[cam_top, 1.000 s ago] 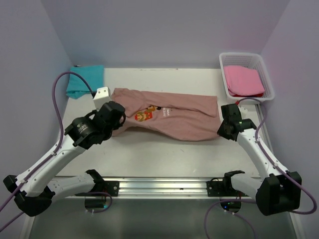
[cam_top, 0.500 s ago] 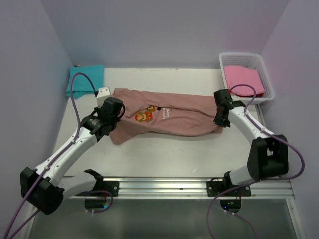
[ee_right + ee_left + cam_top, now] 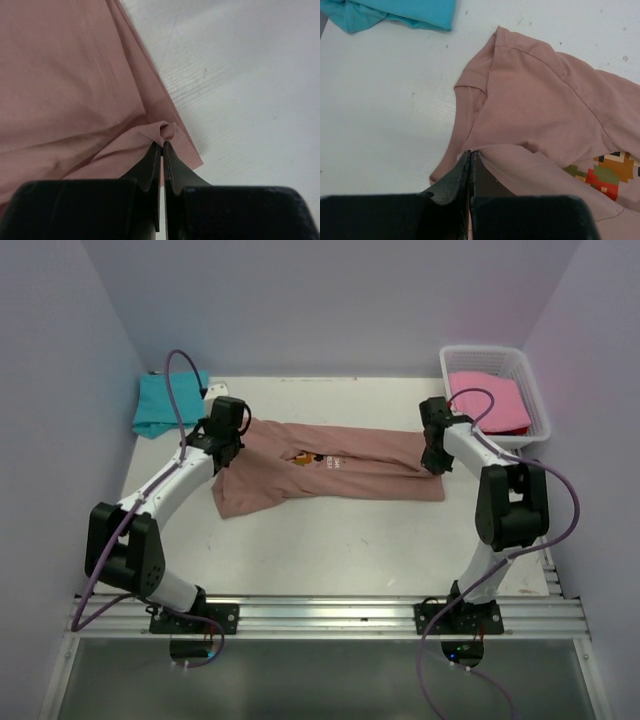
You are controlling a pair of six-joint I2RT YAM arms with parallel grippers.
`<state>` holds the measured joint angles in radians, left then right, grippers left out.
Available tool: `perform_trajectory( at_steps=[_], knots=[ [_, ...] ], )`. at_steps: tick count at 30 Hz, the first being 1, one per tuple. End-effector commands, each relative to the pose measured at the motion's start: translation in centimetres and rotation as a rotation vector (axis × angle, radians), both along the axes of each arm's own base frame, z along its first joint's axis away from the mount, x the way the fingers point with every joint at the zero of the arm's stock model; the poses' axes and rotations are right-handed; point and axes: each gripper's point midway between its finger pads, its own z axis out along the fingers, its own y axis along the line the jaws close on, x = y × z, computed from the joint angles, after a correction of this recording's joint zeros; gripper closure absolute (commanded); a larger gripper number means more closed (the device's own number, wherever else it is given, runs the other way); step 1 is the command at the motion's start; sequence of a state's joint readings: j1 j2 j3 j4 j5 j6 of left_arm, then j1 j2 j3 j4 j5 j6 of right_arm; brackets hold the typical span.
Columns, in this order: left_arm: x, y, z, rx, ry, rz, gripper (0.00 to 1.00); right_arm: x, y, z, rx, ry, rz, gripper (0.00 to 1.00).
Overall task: Fold and stack the t-shirts
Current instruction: Fold the other side of the tshirt into a rectangle
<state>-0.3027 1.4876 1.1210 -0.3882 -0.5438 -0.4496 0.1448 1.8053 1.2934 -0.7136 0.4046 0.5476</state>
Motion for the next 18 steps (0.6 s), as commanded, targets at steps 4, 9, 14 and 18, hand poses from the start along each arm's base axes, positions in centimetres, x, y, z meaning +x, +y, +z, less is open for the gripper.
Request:
perform_trajectory(
  at_steps=[4, 9, 14, 18],
  knots=[
    [4.7, -0.4, 1.0, -0.021, -0.079, -0.031, 1.0, 2.4, -1.6, 1.5, -0.046, -0.059, -0.024, 1.0],
    [5.7, -0.2, -0.3, -0.03, -0.067, -0.029, 1.0, 3.7, -2.0, 1.3, -0.048, -0.059, -0.034, 1.0],
    [6.9, 0.4, -0.5, -0.023, -0.075, -0.019, 1.0, 4.9, -1.9, 0.5, -0.039, -0.046, -0.029, 1.0],
    [8.0, 1.0, -1.1, -0.02, -0.07, -0.01, 1.0, 6.0, -1.5, -0.3, -0.021, -0.046, -0.019, 1.0]
  ],
)
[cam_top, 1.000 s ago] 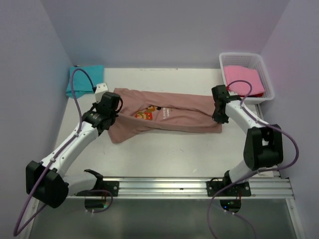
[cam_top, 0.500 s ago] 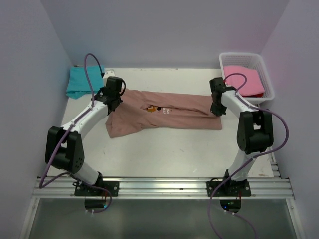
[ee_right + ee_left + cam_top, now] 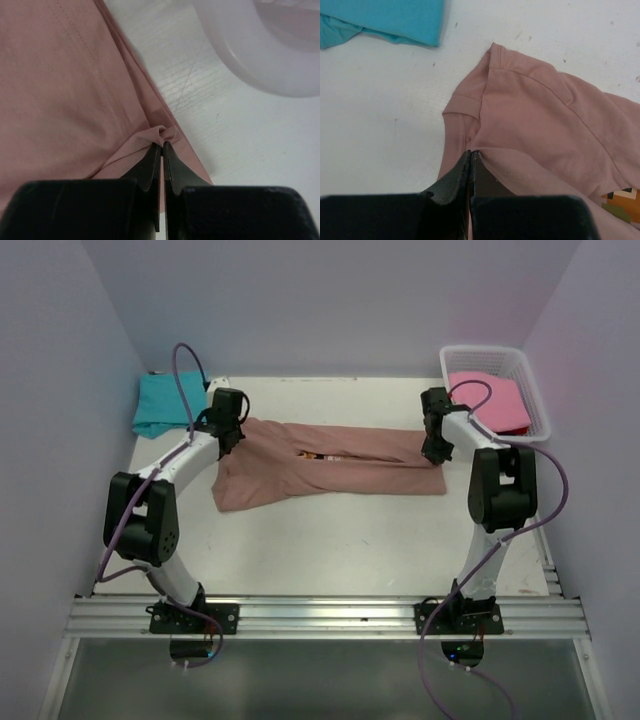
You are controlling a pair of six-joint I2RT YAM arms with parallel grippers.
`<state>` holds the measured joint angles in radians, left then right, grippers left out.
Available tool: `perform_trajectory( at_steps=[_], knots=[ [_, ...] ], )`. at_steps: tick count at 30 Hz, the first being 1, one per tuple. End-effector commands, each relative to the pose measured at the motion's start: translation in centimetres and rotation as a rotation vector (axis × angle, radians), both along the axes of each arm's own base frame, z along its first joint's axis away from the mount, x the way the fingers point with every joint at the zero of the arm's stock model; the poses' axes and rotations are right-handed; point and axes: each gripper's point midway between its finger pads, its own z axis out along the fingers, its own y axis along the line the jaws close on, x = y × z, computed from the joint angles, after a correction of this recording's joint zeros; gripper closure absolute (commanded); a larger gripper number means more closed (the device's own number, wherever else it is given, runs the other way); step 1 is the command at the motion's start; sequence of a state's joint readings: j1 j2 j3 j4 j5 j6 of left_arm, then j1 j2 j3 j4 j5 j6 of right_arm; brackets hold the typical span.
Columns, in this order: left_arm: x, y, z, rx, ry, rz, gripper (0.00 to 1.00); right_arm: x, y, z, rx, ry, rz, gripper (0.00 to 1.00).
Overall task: Fold and stack the t-shirts
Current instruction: Fold the other side of the tshirt into a rectangle
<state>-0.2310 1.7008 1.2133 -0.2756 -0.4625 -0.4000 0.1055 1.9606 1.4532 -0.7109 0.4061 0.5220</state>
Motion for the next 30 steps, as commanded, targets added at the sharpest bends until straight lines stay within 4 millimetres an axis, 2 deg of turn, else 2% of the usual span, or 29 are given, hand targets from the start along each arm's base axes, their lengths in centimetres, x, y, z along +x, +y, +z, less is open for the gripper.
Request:
perform_trajectory(
  at_steps=[1, 5, 10, 21, 24, 28, 30],
  knots=[
    [3.2, 0.6, 2.6, -0.008, -0.11, 0.013, 1.0, 2.2, -0.2, 0.7, -0.008, -0.05, 0.002, 1.0],
    [4.5, 0.7, 2.4, -0.017, -0.126, 0.019, 1.0, 3.3, 0.2, 0.5, 0.005, -0.06, 0.01, 1.0],
    [5.0, 0.3, 2.8, -0.03, -0.131, 0.009, 1.0, 3.5, 0.1, 0.1, 0.001, -0.055, 0.013, 1.0],
    [5.3, -0.2, 6.4, -0.059, -0.209, -0.016, 1.0, 3.3, 0.3, -0.8, 0.012, -0.043, 0.017, 1.0],
    [5.5, -1.3, 9.0, -0.111, -0.268, -0.058, 1.0, 3.1, 0.3, -1.0, 0.012, -0.042, 0.017, 1.0],
    [5.0, -2.3, 13.9, -0.171, -0.384, -0.115, 1.0, 3.0, 0.3, -1.3, 0.013, -0.037, 0.019, 1.0],
    [4.5, -2.8, 14.9, -0.189, -0.417, -0.14, 1.0, 2.9, 0.3, -1.5, 0.015, -0.034, 0.019, 1.0]
  ],
)
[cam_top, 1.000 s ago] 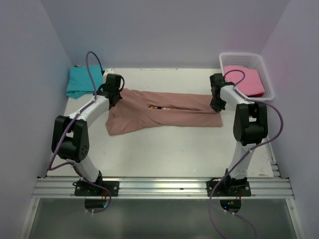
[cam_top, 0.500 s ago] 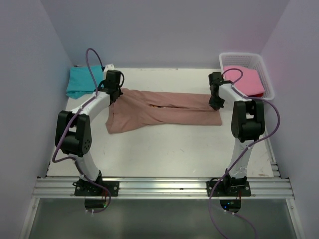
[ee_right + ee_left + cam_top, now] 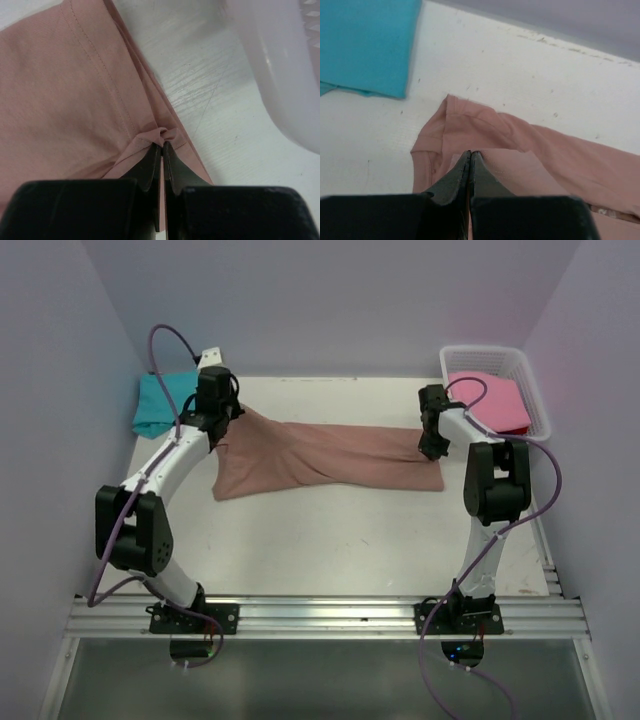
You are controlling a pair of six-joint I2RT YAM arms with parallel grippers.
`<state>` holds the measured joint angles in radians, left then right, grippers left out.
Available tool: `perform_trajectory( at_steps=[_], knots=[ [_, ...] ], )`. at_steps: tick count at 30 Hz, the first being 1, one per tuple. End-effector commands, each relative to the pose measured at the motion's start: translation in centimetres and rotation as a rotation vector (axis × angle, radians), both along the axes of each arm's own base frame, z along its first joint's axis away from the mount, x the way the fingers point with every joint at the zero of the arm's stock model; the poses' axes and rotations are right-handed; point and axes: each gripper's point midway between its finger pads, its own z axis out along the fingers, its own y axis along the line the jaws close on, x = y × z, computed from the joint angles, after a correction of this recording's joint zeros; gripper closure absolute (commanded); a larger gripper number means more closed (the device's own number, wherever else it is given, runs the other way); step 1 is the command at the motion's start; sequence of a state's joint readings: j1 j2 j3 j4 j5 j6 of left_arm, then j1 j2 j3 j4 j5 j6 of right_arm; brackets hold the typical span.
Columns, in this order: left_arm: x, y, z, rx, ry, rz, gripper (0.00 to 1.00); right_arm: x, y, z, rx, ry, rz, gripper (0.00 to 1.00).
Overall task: Fold and stack the t-shirts
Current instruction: Fold the other side of the tshirt into a rectangle
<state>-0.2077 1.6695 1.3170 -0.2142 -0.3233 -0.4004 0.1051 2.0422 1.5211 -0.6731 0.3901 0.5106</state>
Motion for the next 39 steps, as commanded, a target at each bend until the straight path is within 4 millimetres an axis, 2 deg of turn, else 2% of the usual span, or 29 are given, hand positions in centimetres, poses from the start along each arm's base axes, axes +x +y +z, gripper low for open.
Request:
perform_trajectory(
  at_steps=[1, 2, 3, 6, 7, 10, 11, 12, 13, 16, 19, 22, 30, 36, 39],
  knots=[
    [0.5, -0.7, 9.9, -0.071, -0.28, -0.05, 1.0, 0.5, -0.1, -0.5, 0.003, -0.014, 0.004, 1.0],
    [0.3, -0.5, 10.0, -0.068, -0.294, -0.051, 1.0, 0.5, -0.1, -0.6, 0.006, -0.011, 0.005, 1.0],
    [0.1, 0.0, 9.1, -0.042, -0.291, -0.038, 1.0, 0.6, 0.1, -0.5, 0.009, -0.014, 0.007, 1.0],
    [0.6, 1.4, 3.8, 0.048, -0.111, 0.015, 1.0, 0.5, 0.2, -0.8, 0.02, -0.009, 0.006, 1.0],
    [1.3, 1.6, -0.7, 0.076, 0.007, 0.015, 1.0, 0.5, 0.3, -0.8, 0.023, -0.009, 0.009, 1.0],
    [1.1, 2.1, -7.2, 0.085, 0.21, 0.01, 1.0, 0.5, 0.3, -0.8, 0.028, -0.008, 0.011, 1.0],
    [0.9, 2.3, -10.7, 0.084, 0.29, 0.005, 1.0, 0.3, 0.4, -0.9, 0.031, -0.006, 0.012, 1.0],
    [0.5, 2.1, -12.4, 0.073, 0.335, -0.006, 1.0, 0.3, 0.3, -0.9, 0.028, -0.005, 0.014, 1.0],
    [0.0, 2.2, -14.9, 0.077, 0.393, -0.005, 1.0, 0.3, 0.4, -0.8, 0.031, -0.006, 0.016, 1.0],
    [-1.1, 1.9, -18.1, 0.065, 0.507, -0.017, 1.0, 0.2, 0.4, -0.9, 0.033, -0.004, 0.019, 1.0],
    [-1.6, 2.0, -18.5, 0.062, 0.523, -0.01, 1.0, 0.3, 0.5, -0.8, 0.034, -0.006, 0.022, 1.0],
    [-1.6, 2.0, -17.2, 0.054, 0.476, -0.001, 1.0, 0.3, 0.6, -1.0, 0.037, -0.004, 0.023, 1.0],
    [-1.6, 2.0, -15.9, 0.032, 0.434, 0.015, 1.0, 0.3, 0.7, -1.4, 0.047, 0.0, 0.023, 1.0],
    [-1.0, 1.9, -12.6, 0.016, 0.342, 0.015, 1.0, 0.4, 0.8, -1.4, 0.054, -0.004, 0.028, 1.0],
    [-0.7, 1.8, -12.1, 0.019, 0.33, 0.008, 1.0, 0.6, 1.1, -1.4, 0.063, -0.007, 0.037, 1.0]
  ],
)
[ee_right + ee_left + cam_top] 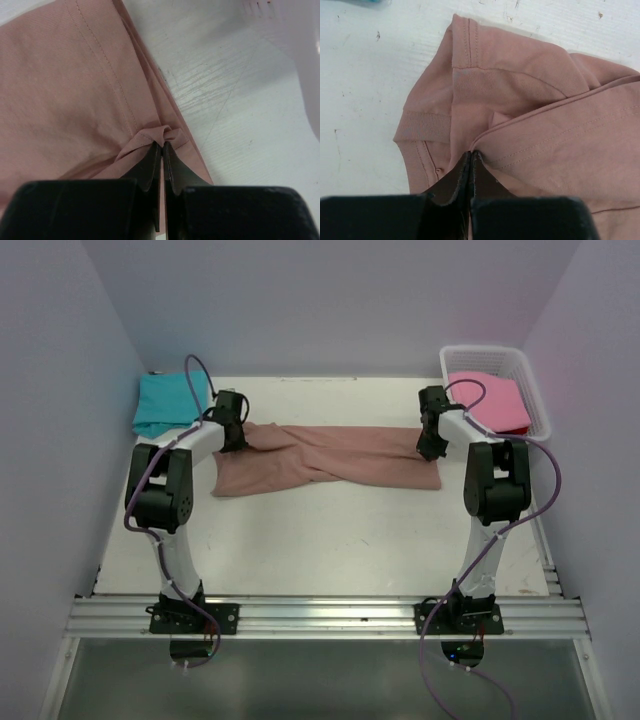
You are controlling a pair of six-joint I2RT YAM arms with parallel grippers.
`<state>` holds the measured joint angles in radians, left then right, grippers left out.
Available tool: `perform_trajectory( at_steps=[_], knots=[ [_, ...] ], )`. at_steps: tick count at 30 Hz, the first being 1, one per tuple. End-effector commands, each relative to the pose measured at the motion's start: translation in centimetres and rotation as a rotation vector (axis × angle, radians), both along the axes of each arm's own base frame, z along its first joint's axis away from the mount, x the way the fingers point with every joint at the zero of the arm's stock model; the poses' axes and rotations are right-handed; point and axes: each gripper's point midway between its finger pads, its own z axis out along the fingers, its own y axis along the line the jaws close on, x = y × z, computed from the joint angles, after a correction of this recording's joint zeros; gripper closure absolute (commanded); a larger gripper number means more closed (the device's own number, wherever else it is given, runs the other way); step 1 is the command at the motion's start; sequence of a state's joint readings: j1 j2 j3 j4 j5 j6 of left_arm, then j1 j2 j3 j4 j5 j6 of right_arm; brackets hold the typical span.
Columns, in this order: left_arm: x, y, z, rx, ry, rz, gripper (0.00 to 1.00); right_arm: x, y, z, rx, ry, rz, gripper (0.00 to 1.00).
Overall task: Fold and stack the t-shirts
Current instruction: Fold the other side of the tshirt into a rectangle
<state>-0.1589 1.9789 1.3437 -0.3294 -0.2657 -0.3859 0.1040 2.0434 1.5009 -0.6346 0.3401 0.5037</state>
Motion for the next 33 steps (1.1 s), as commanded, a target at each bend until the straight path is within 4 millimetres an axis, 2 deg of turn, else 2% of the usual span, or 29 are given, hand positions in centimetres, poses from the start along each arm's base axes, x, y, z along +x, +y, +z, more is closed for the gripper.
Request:
perform_trajectory(
  at_steps=[1, 2, 3, 4, 5, 6, 7, 8, 9, 10, 11, 12, 14, 15, 18, 20, 24, 25, 26, 27, 28, 33],
  knots=[
    [0.9, 0.2, 2.7, -0.018, -0.065, 0.011, 1.0, 0.2, 0.3, -1.0, 0.017, 0.008, 0.017, 1.0],
    [1.0, 0.1, 2.9, -0.017, -0.06, 0.008, 0.99, 0.2, 0.5, -1.0, 0.027, 0.012, 0.025, 1.0],
    [1.0, 0.1, 2.7, -0.017, -0.051, 0.007, 0.94, 0.3, 0.6, -0.9, 0.035, 0.007, 0.032, 0.91],
    [1.1, 0.0, 3.0, -0.021, -0.057, 0.006, 0.83, 0.5, 0.7, -0.9, 0.041, -0.004, 0.038, 0.8],
    [1.1, -0.3, 3.2, -0.04, -0.071, 0.001, 0.73, 0.6, 0.9, -0.3, 0.047, -0.022, 0.046, 0.58],
    [1.2, -0.5, 4.6, -0.054, -0.112, -0.003, 0.63, 0.7, 1.1, 0.1, 0.059, -0.037, 0.055, 0.49],
    [0.6, -0.6, 4.5, -0.063, -0.119, -0.008, 0.39, 1.0, 1.4, 0.3, 0.069, -0.065, 0.067, 0.38],
    [1.0, -0.7, 5.7, -0.076, -0.172, -0.002, 0.3, 1.3, 1.5, 1.7, 0.077, -0.106, 0.079, 0.35],
    [1.0, -0.7, 8.0, -0.087, -0.231, -0.002, 0.22, 1.4, 1.8, 2.5, 0.086, -0.132, 0.09, 0.34],
    [0.5, -0.6, 8.5, -0.089, -0.25, -0.003, 0.11, 1.6, 2.1, 2.9, 0.094, -0.162, 0.099, 0.32],
    [0.7, -0.6, 9.7, -0.094, -0.287, -0.005, 0.08, 1.8, 2.1, 3.6, 0.096, -0.185, 0.11, 0.31],
    [0.4, -0.6, 11.6, -0.099, -0.328, -0.005, 0.04, 1.9, 2.4, 5.4, 0.102, -0.232, 0.118, 0.3],
    [-0.5, -0.7, 12.4, -0.108, -0.335, -0.016, 0.02, 2.0, 2.8, 6.9, 0.105, -0.278, 0.135, 0.3],
    [-1.1, -0.6, 13.4, -0.113, -0.351, -0.017, 0.02, 2.0, 3.0, 8.3, 0.107, -0.312, 0.142, 0.3],
    [-3.3, -0.5, 12.8, -0.12, -0.306, -0.012, 0.01, 1.1, 3.5, 9.9, 0.11, -0.343, 0.155, 0.32],
    [-5.0, -0.5, 10.7, -0.132, -0.239, -0.003, 0.02, 0.6, 4.0, 10.2, 0.118, -0.342, 0.162, 0.36],
    [-7.9, -0.7, 6.9, -0.166, -0.145, 0.023, 0.04, -1.3, 4.3, 9.0, 0.122, -0.281, 0.165, 0.52],
    [-9.0, -0.5, 5.4, -0.169, -0.113, 0.038, 0.05, -1.7, 4.3, 8.6, 0.123, -0.267, 0.162, 0.67],
    [-9.5, -0.5, 4.9, -0.172, -0.103, 0.044, 0.05, -2.0, 4.2, 8.1, 0.119, -0.256, 0.158, 0.81],
    [-9.9, -0.5, 4.6, -0.173, -0.096, 0.047, 0.05, -2.5, 4.0, 7.4, 0.117, -0.239, 0.152, 1.0],
    [-10.5, -0.4, 3.8, -0.176, -0.082, 0.05, 0.06, -2.6, 4.0, 6.8, 0.119, -0.225, 0.15, 1.0],
    [-11.1, -0.3, 4.6, -0.181, -0.119, 0.05, 0.07, -3.7, 3.9, 4.6, 0.118, -0.143, 0.12, 1.0]
  ],
)
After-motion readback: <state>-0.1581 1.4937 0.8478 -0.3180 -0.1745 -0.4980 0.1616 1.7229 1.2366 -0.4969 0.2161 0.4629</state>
